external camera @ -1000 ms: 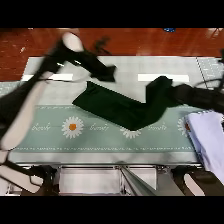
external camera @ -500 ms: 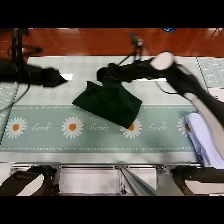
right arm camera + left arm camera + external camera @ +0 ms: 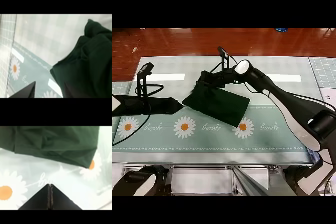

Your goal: Fold the shirts.

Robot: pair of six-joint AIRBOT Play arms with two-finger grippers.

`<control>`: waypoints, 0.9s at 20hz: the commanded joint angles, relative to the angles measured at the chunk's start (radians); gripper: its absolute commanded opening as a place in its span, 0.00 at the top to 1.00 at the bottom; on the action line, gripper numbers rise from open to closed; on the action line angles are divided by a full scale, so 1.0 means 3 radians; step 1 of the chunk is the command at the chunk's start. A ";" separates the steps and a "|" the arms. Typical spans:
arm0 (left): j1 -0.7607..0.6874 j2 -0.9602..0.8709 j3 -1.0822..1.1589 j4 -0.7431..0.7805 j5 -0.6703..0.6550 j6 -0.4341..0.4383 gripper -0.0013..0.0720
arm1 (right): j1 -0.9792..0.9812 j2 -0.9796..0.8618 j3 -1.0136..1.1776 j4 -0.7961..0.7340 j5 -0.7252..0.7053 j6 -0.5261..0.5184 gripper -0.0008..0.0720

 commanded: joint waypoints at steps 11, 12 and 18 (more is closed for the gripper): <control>0.1184 0.0095 0.0689 -0.0102 0.0112 0.0055 0.95 | -0.1233 0.2744 -0.1998 -0.3164 0.0937 0.1713 0.43; 0.1080 0.0095 0.0605 -0.0103 0.0116 0.0056 0.96 | -0.1233 0.2967 -0.2477 -0.2976 0.0568 0.1912 0.43; 0.0509 0.0090 0.0069 -0.0103 0.0181 0.0053 0.96 | -0.1061 0.2649 -0.3648 -0.0968 -0.0568 0.1231 0.43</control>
